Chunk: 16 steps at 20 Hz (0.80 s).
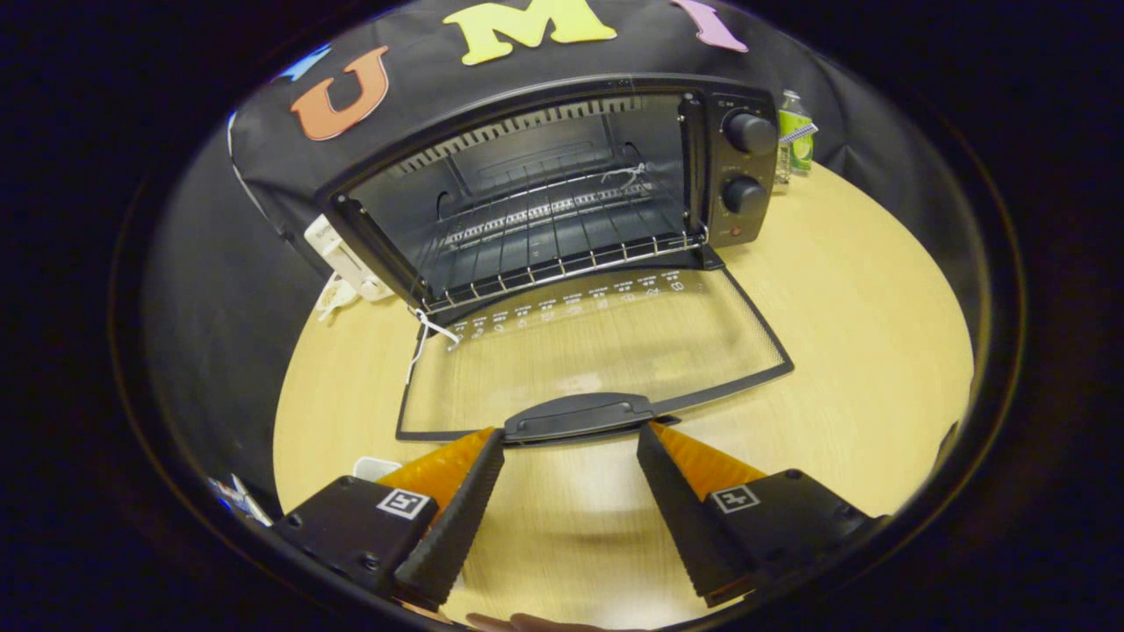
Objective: Open the toaster oven, put the food inside, and close the toaster oven door.
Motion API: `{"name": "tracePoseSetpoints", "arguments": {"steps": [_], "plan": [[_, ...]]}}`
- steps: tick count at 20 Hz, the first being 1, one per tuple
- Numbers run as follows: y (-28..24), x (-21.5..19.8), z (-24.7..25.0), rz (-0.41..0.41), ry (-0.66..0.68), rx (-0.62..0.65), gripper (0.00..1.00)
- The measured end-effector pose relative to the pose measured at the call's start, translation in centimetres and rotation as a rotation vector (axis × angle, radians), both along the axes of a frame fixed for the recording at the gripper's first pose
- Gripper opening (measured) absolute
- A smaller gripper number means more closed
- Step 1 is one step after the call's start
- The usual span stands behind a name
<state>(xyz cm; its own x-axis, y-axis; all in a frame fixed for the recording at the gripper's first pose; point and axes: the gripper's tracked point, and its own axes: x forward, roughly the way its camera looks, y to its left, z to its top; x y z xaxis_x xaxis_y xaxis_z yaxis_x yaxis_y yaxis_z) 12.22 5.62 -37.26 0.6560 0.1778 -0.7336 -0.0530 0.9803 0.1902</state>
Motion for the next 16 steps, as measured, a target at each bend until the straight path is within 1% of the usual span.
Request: {"name": "tracePoseSetpoints", "arguments": {"steps": [3, 6, 10, 14, 16], "plan": [[0.1, -0.2, 0.1, 0.014, -0.001, 0.016, 1.00], [0.2, -1.4, 0.7, 0.039, 0.002, 0.057, 1.00], [0.8, -4.2, 3.3, 0.119, -0.051, 0.122, 1.00], [1.5, -7.3, 5.1, 0.205, -0.109, 0.133, 0.99], [2.0, -8.5, 4.9, 0.249, -0.103, 0.134, 0.98]]}}
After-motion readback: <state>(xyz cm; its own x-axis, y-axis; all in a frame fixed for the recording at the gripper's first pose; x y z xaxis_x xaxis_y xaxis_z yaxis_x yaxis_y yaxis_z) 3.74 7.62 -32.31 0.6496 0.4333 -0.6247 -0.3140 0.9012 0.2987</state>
